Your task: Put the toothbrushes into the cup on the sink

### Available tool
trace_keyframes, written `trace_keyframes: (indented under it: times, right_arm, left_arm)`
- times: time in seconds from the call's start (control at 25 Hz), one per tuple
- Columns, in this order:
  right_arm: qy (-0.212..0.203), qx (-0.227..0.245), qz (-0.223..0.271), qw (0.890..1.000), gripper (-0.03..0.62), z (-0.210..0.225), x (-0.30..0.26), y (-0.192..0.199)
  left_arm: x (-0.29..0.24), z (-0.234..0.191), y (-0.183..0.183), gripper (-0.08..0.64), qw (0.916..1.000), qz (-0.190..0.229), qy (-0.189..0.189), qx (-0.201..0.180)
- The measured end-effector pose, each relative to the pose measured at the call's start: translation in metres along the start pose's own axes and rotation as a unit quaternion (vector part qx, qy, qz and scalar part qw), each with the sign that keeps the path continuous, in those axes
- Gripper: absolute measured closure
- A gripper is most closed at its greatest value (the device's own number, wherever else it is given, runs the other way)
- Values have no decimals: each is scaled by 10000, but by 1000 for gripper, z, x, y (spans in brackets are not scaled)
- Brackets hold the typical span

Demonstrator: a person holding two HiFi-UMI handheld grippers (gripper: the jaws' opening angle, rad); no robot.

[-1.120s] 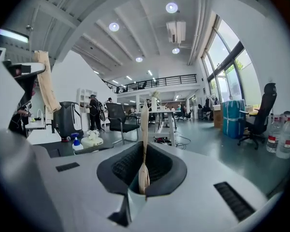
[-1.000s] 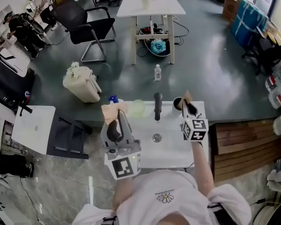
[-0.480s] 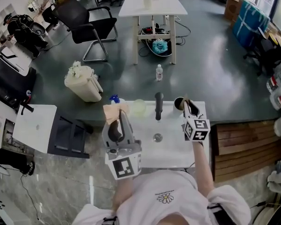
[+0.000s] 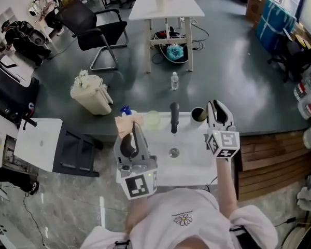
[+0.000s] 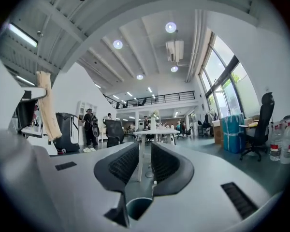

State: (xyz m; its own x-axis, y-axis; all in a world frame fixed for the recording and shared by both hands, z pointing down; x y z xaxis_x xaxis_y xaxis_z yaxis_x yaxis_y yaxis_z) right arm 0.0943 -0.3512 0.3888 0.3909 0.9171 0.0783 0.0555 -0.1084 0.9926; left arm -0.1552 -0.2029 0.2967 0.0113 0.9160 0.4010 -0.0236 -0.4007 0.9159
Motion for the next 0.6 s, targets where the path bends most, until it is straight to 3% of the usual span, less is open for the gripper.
trace_keyframes:
  times: [0.32,0.6]
  right_arm:
    - [112,574,1174,9914,548,-32,46,-80]
    - [-60,460,1472,9880,580,-76,83,-91]
  left_arm:
    - [0,5,0,517,9999,5,62,115]
    - [4,12,3,517,9997,20,214,86]
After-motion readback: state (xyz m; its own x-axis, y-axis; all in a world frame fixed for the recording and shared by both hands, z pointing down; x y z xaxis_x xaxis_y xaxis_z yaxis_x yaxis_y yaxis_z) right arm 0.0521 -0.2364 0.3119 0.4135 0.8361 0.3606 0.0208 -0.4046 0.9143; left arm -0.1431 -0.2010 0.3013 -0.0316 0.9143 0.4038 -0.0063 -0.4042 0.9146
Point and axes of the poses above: the fingertips, and each gripper's own axes: x backward along the fingers, z to its right, y out of its underside, the point moved 2 cm from there along x, backward along the fingers, and after that the axes turned 4 degrees about x, right-handed, at the moved point
